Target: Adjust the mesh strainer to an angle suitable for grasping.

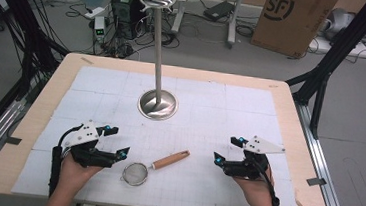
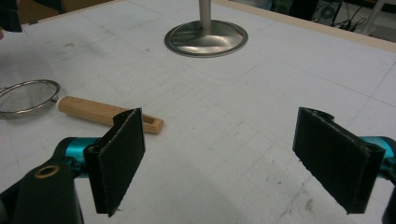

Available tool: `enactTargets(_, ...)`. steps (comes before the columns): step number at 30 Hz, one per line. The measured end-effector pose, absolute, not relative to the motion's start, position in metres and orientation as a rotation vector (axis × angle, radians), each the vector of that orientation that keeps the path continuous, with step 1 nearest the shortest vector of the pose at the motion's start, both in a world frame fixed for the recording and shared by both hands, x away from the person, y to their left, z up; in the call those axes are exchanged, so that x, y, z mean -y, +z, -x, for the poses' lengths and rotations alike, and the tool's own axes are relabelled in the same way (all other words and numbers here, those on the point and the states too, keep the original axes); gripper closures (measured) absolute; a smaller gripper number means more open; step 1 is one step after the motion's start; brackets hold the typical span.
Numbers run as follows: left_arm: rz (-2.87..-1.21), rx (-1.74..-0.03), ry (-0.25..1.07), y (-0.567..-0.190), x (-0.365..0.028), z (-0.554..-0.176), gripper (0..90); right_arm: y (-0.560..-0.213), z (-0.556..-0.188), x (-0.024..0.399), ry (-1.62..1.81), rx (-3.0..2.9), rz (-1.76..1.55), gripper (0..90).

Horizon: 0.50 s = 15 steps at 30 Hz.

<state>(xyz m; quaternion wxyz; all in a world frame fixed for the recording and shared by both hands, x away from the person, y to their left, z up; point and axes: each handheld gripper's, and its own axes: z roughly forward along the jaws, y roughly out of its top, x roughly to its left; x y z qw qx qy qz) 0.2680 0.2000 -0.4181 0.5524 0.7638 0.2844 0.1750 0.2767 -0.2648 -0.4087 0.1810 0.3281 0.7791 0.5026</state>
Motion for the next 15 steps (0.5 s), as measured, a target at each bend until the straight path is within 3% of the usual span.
enactTargets(15,-1.843,-0.648,0.384,-0.420,-0.186,-0.266,20.1,-0.407,-0.275,0.268,1.414,-2.187,-0.944,16.1)
